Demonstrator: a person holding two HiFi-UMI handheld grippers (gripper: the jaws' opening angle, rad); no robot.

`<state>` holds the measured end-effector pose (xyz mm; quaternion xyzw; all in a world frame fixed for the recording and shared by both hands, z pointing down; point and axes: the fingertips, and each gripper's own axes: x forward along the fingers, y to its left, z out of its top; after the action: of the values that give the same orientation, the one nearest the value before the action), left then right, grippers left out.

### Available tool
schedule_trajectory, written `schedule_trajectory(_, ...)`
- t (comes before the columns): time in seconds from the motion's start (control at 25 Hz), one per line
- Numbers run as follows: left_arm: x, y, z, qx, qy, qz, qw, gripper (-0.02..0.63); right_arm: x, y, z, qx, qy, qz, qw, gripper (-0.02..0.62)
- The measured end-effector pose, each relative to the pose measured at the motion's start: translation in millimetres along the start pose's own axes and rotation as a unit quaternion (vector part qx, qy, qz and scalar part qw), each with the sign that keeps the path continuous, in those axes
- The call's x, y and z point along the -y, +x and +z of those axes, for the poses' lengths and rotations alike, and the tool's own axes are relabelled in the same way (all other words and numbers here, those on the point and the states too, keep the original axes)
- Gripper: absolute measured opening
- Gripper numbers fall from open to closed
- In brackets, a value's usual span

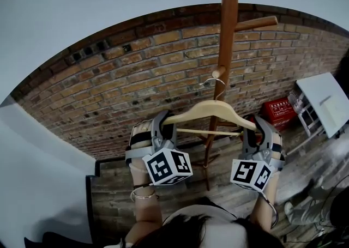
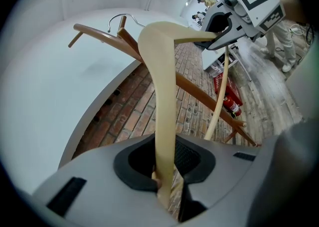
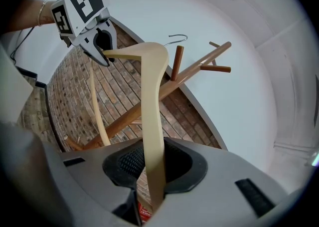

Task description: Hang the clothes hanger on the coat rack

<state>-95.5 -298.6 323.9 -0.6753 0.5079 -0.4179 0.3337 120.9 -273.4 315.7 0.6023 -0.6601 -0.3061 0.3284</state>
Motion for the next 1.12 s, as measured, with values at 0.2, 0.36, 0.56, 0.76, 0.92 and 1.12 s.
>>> schedule_trajectory(0.2,-6,8,3,-0.001,0.000,-0.008,1.0000,0.081,7,8,4,-0.002,0.006,0.000,1.000,0.104)
schedule_trajectory(0.36,-7,15,5,-0.001,0.004,-0.016,0.9999,0.081,8,14,1,-0.004,0.008,0.002,1.000,0.104)
schedule_trajectory(0.56,2,26,4,-0.005,0.003,-0.034,0.9994,0.081,4,20,-7,-0.010,0.008,0.007,1.000,0.104)
schedule_trajectory(0.76,8,37,7,-0.006,0.008,-0.043,0.9990,0.081,2,29,-17,-0.023,0.015,0.013,1.000,0.104)
schedule_trajectory(0.92,13,46,7,-0.008,0.009,-0.048,0.9988,0.081,-1,36,-26,-0.025,0.015,0.010,1.000,0.104)
schedule_trajectory(1.12,18,55,6,-0.013,0.011,-0.050,0.9986,0.081,-5,44,-32,-0.028,0.019,0.015,0.999,0.104)
